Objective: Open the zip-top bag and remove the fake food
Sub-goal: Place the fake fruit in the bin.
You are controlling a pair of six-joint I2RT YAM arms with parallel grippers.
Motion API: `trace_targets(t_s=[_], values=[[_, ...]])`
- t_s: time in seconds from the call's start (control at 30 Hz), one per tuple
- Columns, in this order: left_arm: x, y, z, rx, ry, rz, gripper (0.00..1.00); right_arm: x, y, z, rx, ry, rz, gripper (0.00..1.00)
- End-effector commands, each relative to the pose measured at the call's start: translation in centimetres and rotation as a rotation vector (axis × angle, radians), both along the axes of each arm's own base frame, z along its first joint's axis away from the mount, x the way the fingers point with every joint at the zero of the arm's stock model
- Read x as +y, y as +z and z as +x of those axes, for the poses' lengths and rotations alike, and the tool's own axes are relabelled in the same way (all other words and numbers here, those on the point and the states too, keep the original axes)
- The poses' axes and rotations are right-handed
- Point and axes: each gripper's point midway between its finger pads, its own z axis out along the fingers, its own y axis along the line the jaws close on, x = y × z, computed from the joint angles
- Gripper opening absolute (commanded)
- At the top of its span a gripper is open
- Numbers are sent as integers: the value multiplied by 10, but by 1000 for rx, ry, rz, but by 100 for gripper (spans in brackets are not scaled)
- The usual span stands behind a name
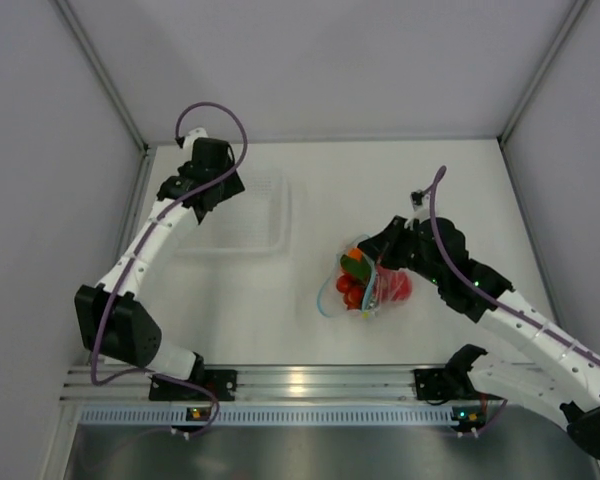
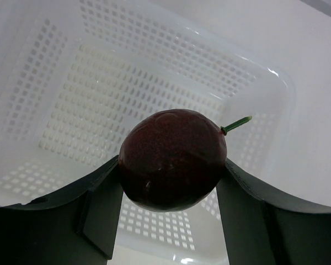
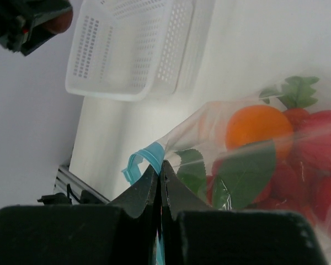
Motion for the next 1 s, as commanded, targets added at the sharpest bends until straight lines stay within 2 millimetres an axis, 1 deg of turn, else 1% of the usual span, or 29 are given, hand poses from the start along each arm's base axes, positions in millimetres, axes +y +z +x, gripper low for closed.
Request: trace_targets(t_s=[0.0,0.03,0.07,0.1,0.13,0.2,0.23,0.3,0.33,0.37,0.4,0.43,0.47,0.5,0.53,0.57,0.6,0.63,0.67,0.7,0.77,0.8,0.83,0.9,0.93,0.97], values=[[15,-14,35,44,23,-18,8,8,52,0,-124,66,69,0],[19,-19,41,56,32,-16,10,6,54,1,-130,60,64,0],[29,-22,47,64,53,-17,11,3,58,1,-144,52,53,0],[35,-32,50,84,70,-11,11,1,59,2,-145,47,47,0],[46,-48,55,119,104,0,11,0,58,2,-144,46,38,0],[60,-64,58,154,141,13,10,-2,60,3,-148,45,29,0],[76,-78,60,186,184,6,10,-3,61,3,-146,45,25,0],[88,-91,61,215,201,-17,9,-5,62,3,-152,49,15,0],[99,-96,62,227,224,-19,10,-5,61,3,-152,49,9,0],[104,-104,62,246,231,-12,13,-6,62,3,-153,48,8,0],[107,-109,64,258,235,-3,21,-7,62,4,-156,46,6,0],[110,-111,67,264,220,-2,26,-7,62,3,-157,49,8,0],[108,-121,68,289,207,-5,38,-7,62,3,-156,48,9,0],[119,-124,68,296,226,-22,45,-7,62,3,-157,50,8,0],[125,-127,67,306,228,-40,51,-9,63,4,-159,45,6,0],[126,-129,66,309,230,-45,64,-9,61,4,-157,46,-5,0],[129,-126,65,304,227,-45,69,-10,61,5,-157,42,-6,0],[128,-123,66,299,218,-44,74,-10,62,5,-158,43,-6,0],[127,-121,66,295,207,-50,94,-10,61,6,-156,42,-7,0],[125,-110,66,272,195,-52,98,-10,62,7,-158,42,-4,0],[123,-96,66,240,187,-64,98,-5,61,5,-148,62,9,0],[120,-78,65,200,175,-72,98,-3,62,6,-154,68,20,0],[118,-69,64,181,163,-78,98,-1,61,4,-148,79,28,0],[104,-47,65,134,91,-127,98,0,62,4,-143,81,42,0],[97,-29,62,94,55,-149,98,1,62,3,-144,85,46,0],[88,-18,61,72,16,-179,98,1,63,4,-144,80,53,0]])
